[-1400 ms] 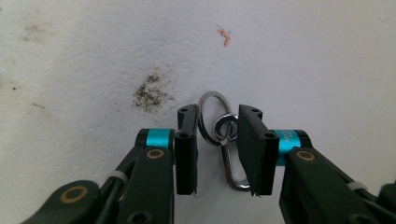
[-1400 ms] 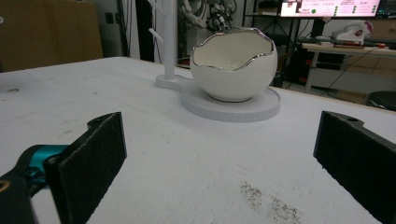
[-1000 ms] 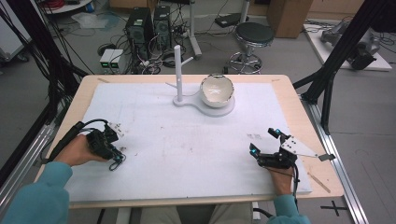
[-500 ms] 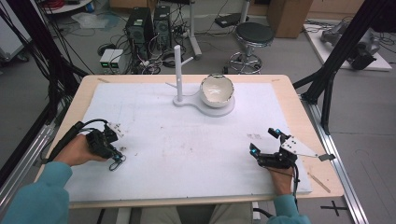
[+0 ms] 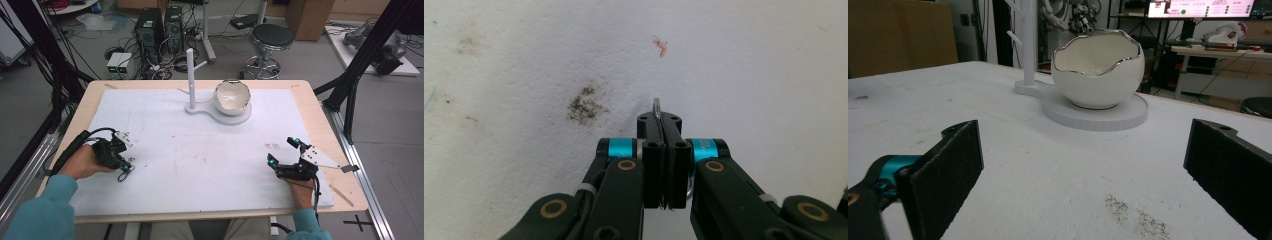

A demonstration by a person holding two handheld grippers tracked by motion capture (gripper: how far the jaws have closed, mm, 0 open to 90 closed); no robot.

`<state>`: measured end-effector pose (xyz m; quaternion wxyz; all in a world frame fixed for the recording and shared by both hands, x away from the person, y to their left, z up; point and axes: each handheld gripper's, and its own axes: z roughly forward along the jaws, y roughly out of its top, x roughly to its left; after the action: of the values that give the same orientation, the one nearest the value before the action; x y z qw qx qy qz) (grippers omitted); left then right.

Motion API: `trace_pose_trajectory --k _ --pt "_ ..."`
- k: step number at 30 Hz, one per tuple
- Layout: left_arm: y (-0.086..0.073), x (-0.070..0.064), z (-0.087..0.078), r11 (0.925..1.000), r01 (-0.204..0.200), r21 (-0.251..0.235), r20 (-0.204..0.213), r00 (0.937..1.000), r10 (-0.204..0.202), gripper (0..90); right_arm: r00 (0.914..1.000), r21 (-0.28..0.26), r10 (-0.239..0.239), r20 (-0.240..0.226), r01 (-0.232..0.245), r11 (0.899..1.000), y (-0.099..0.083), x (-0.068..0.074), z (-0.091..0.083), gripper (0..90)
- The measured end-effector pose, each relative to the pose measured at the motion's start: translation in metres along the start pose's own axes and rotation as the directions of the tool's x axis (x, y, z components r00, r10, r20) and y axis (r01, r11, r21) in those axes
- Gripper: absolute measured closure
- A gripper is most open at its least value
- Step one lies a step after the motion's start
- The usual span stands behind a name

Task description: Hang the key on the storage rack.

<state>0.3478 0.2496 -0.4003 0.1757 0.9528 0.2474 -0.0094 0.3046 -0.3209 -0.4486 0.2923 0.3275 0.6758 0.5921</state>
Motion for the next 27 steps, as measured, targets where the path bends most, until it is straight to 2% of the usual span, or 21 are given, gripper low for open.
trace_pose_trajectory --k 2,6,7,15,18,20,21,22,24,25,27 --pt "0.000 0.000 0.000 1.0000 0.001 0.001 0.015 0.9999 -0.001 88.2 1.0000 0.000 0.001 0.000 -0.001 1.000 0.000 0.000 0.000 1.7" --pt "0.003 -0.002 0.000 1.0000 -0.005 -0.008 0.009 0.9999 0.006 88.2 1.0000 0.000 0.000 0.000 0.000 1.000 0.000 0.000 0.000 1.7" --pt "0.003 -0.003 0.000 0.9999 0.004 -0.014 0.014 0.9999 -0.004 88.2 1.0000 0.000 0.000 0.000 0.000 1.000 0.000 0.000 0.000 1.7" --pt "0.007 -0.002 -0.009 0.9967 -0.001 -0.081 0.017 0.9999 0.002 88.3 1.0000 0.000 0.000 0.000 0.000 1.000 0.000 0.000 0.000 1.7" --pt "0.005 -0.001 -0.016 0.9921 0.007 -0.125 0.006 1.0000 -0.006 88.2 1.0000 0.000 0.000 0.000 0.000 1.000 0.000 0.000 0.000 1.7" --pt "0.005 -0.002 -0.023 0.9864 0.015 -0.164 -0.006 0.9998 -0.017 88.2 1.0000 0.000 0.000 0.001 0.000 1.000 0.000 0.000 0.000 1.7" --pt "0.005 -0.002 -0.027 0.9854 0.000 -0.170 -0.026 0.9996 -0.004 88.2 1.0000 0.000 0.000 0.000 0.000 1.000 0.000 0.000 0.000 1.7" --pt "0.006 -0.003 -0.030 0.9819 0.004 -0.189 -0.034 0.9994 -0.011 88.2 1.0000 0.000 0.001 0.000 -0.001 1.000 0.000 0.000 0.000 1.7" --pt "0.010 -0.004 -0.039 0.9730 0.005 -0.231 -0.028 0.9995 -0.012 88.3 1.0000 0.001 0.001 0.000 -0.001 1.000 0.000 0.000 0.000 1.7" --pt "0.013 -0.006 -0.045 0.9656 -0.002 -0.260 -0.046 0.9989 -0.010 88.3 1.0000 0.001 0.001 -0.001 -0.001 1.000 0.000 0.000 0.000 1.7" --pt "0.018 -0.007 -0.053 0.9523 -0.005 -0.305 -0.039 0.9992 -0.008 88.2 1.0000 0.002 0.005 0.001 -0.005 1.000 0.000 0.000 0.000 1.7"
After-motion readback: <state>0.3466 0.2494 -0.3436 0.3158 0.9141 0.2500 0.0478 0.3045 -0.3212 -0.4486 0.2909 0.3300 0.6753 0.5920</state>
